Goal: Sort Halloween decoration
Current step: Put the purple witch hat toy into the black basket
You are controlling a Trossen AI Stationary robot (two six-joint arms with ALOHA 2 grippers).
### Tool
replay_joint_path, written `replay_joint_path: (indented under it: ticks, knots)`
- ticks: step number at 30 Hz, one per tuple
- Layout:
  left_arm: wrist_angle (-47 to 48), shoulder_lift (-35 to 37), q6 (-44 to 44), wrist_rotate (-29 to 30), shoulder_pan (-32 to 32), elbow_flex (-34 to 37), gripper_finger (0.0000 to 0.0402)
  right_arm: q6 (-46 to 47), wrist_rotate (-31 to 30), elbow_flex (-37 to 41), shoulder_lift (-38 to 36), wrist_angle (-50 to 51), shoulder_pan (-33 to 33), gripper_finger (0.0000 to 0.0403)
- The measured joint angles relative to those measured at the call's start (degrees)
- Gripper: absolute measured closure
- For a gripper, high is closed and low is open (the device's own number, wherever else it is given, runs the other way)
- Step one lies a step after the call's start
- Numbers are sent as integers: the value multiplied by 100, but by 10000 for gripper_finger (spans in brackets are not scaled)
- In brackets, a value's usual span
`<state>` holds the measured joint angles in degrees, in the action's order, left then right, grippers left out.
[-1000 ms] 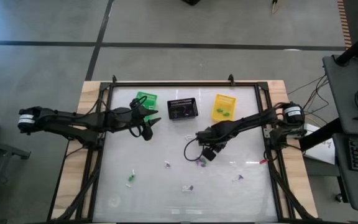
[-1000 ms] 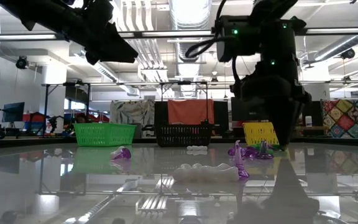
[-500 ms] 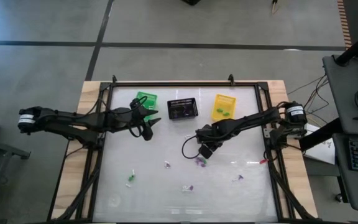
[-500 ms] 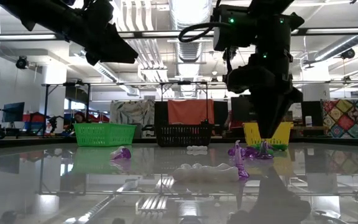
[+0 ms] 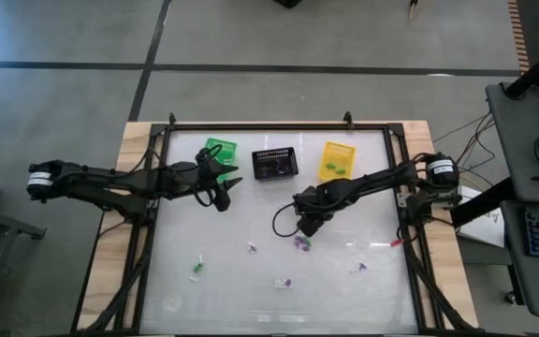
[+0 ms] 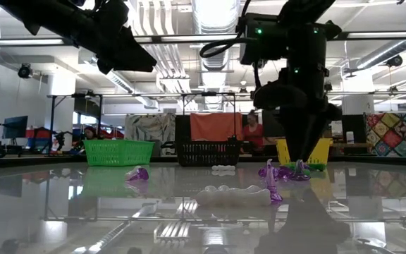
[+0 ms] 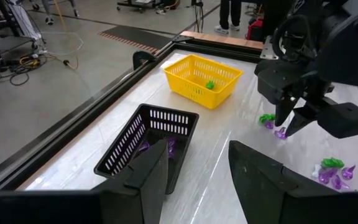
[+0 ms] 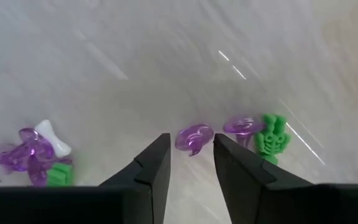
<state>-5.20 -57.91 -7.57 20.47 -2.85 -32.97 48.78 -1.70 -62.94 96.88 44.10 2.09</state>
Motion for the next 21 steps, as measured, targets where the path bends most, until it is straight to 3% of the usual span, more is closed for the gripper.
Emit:
replay_joint_path:
  ticks: [11, 18, 21]
  knots:
    - [-31, 0, 59, 5, -2, 2, 248, -22, -34, 59, 210, -190, -2, 310]
    - [-125, 0, 83, 7, -2, 2, 248, -37, -41, 57, 223, -254, -2, 382]
    - [-128, 0, 107, 8, -2, 2, 248, -63, 1, 43, 212, -254, -4, 390]
